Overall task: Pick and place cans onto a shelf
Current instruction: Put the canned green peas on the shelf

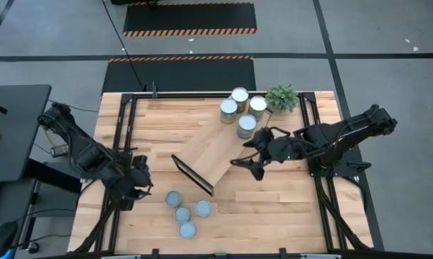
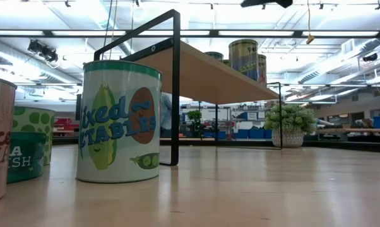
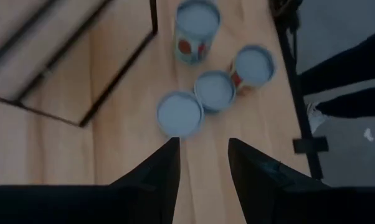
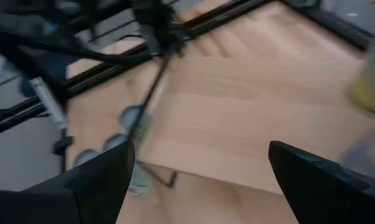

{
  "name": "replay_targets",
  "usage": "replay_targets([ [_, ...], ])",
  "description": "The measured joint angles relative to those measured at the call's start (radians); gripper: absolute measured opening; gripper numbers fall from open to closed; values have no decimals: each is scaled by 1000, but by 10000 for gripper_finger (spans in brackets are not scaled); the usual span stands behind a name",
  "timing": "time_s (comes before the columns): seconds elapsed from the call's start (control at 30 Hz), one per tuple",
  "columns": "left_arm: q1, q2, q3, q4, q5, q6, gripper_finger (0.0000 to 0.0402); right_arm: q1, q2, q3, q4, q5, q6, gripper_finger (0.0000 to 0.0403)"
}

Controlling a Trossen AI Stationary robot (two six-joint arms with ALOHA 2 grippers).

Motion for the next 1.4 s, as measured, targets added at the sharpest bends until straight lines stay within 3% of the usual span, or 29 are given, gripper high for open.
replay_targets([
  [0.27,-81,1,-172,190,-3,-111,141,58,120,0,188,-81,4,363],
  [0.57,-196,1,-295,288,-1,-312,142,106,268,0,451,-75,7,344],
  [0.7,-229,2,-344,299,-30,-438,147,130,322,63,426,-28,-16,338],
  [0.83,-226,2,-381,367,-81,-458,183,144,368,140,348,2,-46,332],
  [1.1,-173,86,-405,454,-123,-351,300,173,394,189,276,18,-69,327],
  [1.27,-130,185,-405,452,-176,-342,333,179,398,187,277,21,-47,327],
  [1.4,-95,268,-405,472,-150,-336,354,184,398,187,275,21,-27,327],
])
